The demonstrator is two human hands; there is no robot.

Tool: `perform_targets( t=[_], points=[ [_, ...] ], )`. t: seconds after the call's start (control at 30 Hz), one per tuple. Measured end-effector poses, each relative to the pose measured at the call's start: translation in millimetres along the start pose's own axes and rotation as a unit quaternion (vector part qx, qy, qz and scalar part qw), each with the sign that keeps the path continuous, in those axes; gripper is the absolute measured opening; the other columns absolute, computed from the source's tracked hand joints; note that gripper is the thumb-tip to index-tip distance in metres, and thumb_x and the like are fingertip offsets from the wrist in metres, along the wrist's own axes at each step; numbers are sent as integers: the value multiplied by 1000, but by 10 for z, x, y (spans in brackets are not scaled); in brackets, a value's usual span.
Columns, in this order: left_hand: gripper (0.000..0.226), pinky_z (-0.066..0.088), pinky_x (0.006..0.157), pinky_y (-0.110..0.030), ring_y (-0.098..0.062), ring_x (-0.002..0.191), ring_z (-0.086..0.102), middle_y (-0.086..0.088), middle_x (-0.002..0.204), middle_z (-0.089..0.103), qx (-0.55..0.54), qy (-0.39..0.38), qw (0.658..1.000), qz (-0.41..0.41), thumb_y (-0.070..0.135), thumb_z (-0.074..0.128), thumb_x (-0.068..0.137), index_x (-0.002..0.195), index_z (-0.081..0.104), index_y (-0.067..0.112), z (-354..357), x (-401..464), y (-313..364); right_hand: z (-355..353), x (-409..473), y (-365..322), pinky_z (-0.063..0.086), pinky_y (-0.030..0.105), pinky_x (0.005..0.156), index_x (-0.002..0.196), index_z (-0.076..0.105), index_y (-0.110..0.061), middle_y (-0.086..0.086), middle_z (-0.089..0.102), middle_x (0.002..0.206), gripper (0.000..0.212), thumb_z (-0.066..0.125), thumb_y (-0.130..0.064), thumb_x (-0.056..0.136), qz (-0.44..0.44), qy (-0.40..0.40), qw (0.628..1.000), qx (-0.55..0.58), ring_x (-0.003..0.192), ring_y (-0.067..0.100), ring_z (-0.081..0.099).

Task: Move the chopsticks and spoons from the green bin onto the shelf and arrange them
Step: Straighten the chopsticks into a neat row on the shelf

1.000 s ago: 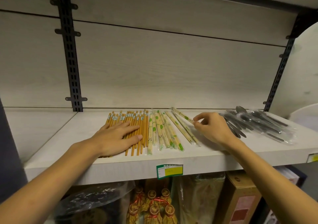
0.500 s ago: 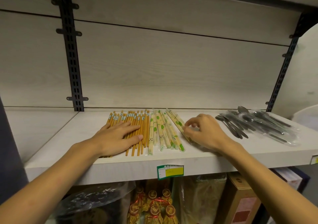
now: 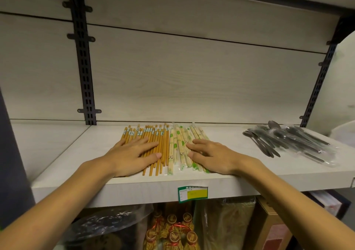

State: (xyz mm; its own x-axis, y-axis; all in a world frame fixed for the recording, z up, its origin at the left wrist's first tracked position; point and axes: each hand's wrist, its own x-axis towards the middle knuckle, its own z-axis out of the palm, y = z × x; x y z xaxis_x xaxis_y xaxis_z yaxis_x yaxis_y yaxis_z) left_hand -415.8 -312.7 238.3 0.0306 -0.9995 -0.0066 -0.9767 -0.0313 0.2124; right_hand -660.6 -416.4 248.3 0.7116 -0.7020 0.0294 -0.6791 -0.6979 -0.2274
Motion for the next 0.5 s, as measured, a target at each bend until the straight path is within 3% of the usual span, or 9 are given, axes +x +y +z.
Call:
perform_targets(
  t=[0.1,0.2,0.3,0.5],
  points=[
    [83,-7,118,-43,-13,147,-7,9,161,-4,13,-4,1000,3,81,5,73,148,11,47,-39,-30,47,-37,-3,-11,31,44,109,140,46,-36,3,43,139,55,34,-62,94,-18,66,997,-44,132,23,35],
    [77,-11,118,-47,-14,147,-12,9,160,-8,56,17,997,40,80,7,77,148,8,48,-88,-1,78,-53,81,-5,15,49,117,145,30,-46,-1,20,158,65,30,-73,87,-15,45,998,-33,147,24,10],
    [72,-8,118,-42,-8,145,-13,15,158,-11,37,-1,996,85,78,9,80,147,6,52,-82,47,115,-28,155,-40,-3,47,119,148,11,-50,-9,-3,162,67,30,-73,88,-9,-31,999,-9,148,17,-13],
    [71,5,120,-40,-4,146,2,20,158,2,3,-33,993,117,77,22,81,147,16,50,-76,107,123,40,228,-90,-7,45,120,149,-1,-48,-8,-10,162,64,15,-70,91,2,-80,995,-62,148,14,-12]
  ],
)
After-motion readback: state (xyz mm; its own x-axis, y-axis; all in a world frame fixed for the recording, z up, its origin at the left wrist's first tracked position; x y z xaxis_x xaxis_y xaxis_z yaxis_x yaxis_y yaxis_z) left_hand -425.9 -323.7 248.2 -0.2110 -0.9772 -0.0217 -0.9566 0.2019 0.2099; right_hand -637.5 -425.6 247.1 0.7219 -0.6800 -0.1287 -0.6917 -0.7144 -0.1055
